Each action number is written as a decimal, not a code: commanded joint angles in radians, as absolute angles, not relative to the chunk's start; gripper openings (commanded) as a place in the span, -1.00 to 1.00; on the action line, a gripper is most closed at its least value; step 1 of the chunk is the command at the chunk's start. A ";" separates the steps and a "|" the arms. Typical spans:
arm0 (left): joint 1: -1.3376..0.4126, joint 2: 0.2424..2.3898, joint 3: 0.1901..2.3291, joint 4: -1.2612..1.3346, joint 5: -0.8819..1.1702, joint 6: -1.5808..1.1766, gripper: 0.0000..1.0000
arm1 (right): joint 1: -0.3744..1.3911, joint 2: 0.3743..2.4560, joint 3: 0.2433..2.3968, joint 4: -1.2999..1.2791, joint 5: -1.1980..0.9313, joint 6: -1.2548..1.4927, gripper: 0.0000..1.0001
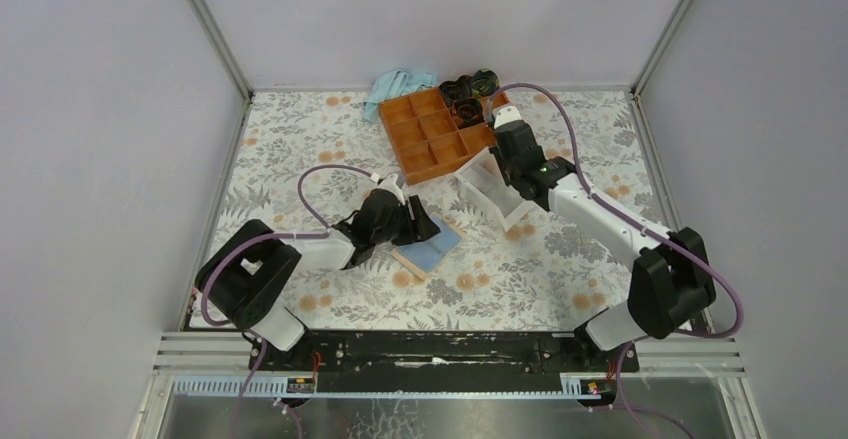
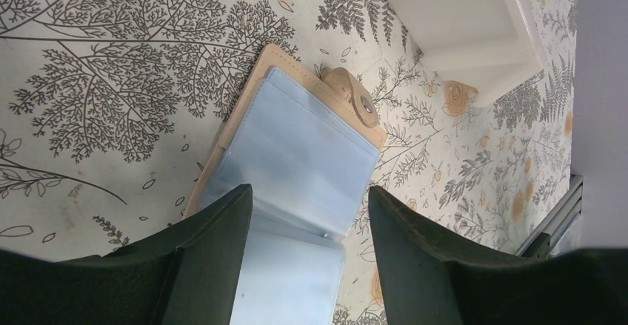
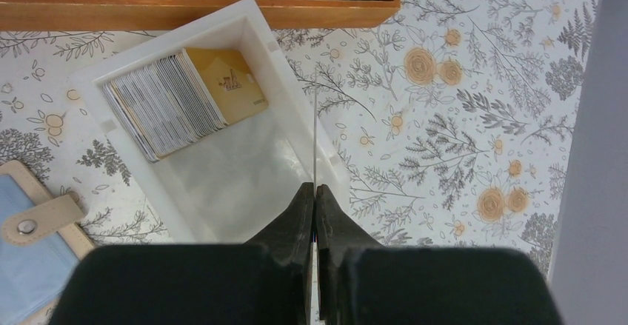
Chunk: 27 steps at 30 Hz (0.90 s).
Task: Put the credit cards into the card holder
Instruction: Pick up the credit card from the storage box.
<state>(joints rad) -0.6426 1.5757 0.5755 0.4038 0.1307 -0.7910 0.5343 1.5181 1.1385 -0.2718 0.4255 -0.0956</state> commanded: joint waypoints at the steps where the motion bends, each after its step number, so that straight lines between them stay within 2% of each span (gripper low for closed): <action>1: -0.644 1.545 0.555 0.418 0.114 -0.802 0.33 | 0.552 1.418 1.134 -0.289 0.458 -0.056 -1.00; 9: -0.644 1.465 0.531 0.430 0.093 -0.823 0.34 | 0.660 1.326 1.148 -0.295 0.498 0.033 -1.00; 16: -0.650 1.279 0.447 0.463 0.037 -0.893 0.37 | 0.759 1.212 1.077 -0.224 0.503 0.200 -1.00; 22: -0.671 1.113 0.315 0.631 -0.071 -1.041 0.38 | 0.823 1.086 0.920 -0.050 0.481 0.424 -1.00; 27: -0.716 1.059 0.280 0.724 -0.148 -1.100 0.37 | 0.840 0.992 0.751 0.185 0.431 0.592 -1.00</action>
